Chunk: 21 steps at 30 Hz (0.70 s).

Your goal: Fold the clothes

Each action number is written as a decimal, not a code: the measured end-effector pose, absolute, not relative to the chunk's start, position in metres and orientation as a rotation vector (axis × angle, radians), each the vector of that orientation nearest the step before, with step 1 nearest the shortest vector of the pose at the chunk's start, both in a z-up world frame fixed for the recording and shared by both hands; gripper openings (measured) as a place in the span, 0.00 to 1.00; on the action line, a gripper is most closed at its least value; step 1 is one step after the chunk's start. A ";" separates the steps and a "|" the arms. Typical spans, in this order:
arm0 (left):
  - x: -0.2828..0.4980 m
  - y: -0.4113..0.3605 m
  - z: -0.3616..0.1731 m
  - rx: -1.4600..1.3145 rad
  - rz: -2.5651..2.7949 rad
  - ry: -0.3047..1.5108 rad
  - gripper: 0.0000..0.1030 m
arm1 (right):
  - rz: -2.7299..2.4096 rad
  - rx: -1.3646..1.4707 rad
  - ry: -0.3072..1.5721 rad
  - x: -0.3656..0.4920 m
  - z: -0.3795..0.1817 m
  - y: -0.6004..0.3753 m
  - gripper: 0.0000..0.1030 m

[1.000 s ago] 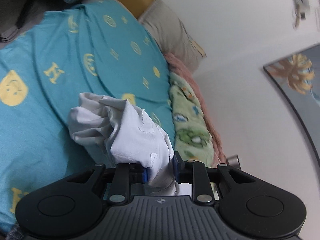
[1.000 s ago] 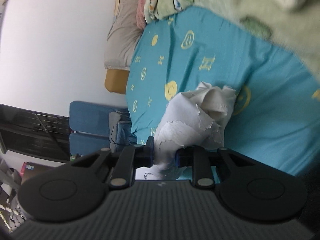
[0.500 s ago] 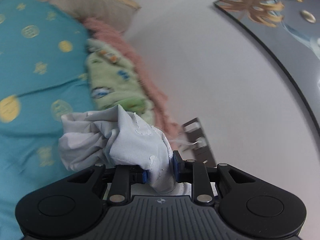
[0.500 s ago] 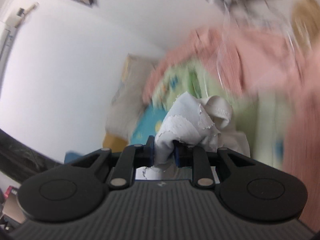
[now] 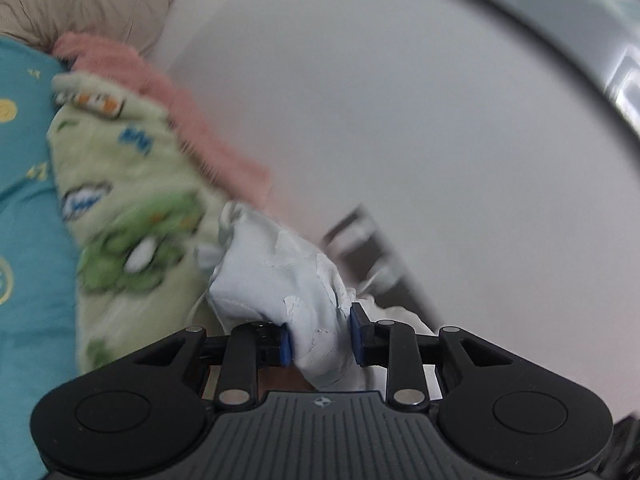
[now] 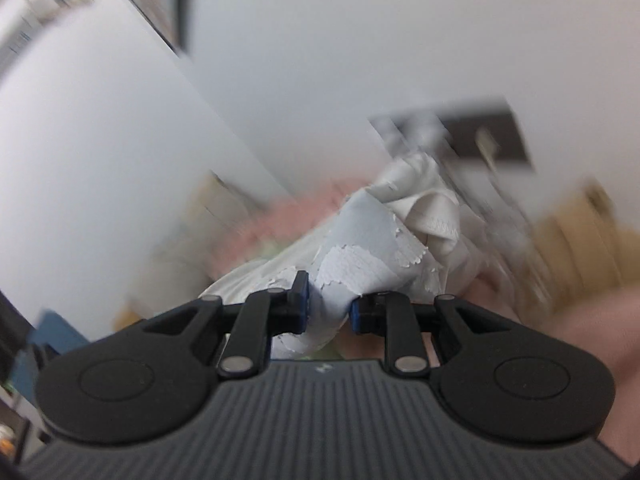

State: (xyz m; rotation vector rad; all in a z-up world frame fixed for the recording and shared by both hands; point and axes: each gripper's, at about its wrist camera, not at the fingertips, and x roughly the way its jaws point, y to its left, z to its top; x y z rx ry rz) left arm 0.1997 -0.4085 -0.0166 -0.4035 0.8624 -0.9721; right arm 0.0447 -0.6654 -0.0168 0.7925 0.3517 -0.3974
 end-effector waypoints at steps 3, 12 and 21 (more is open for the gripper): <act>0.173 -0.401 -0.057 -0.261 -0.960 0.891 0.28 | -0.417 0.894 0.448 0.026 -0.066 -0.660 0.22; 0.131 -0.392 -0.037 -0.012 -0.899 0.793 0.78 | -0.485 0.883 0.566 0.014 -0.064 -0.635 0.27; 0.048 -0.329 0.048 0.055 -0.909 0.569 1.00 | -0.475 0.659 0.485 -0.037 0.001 -0.577 0.86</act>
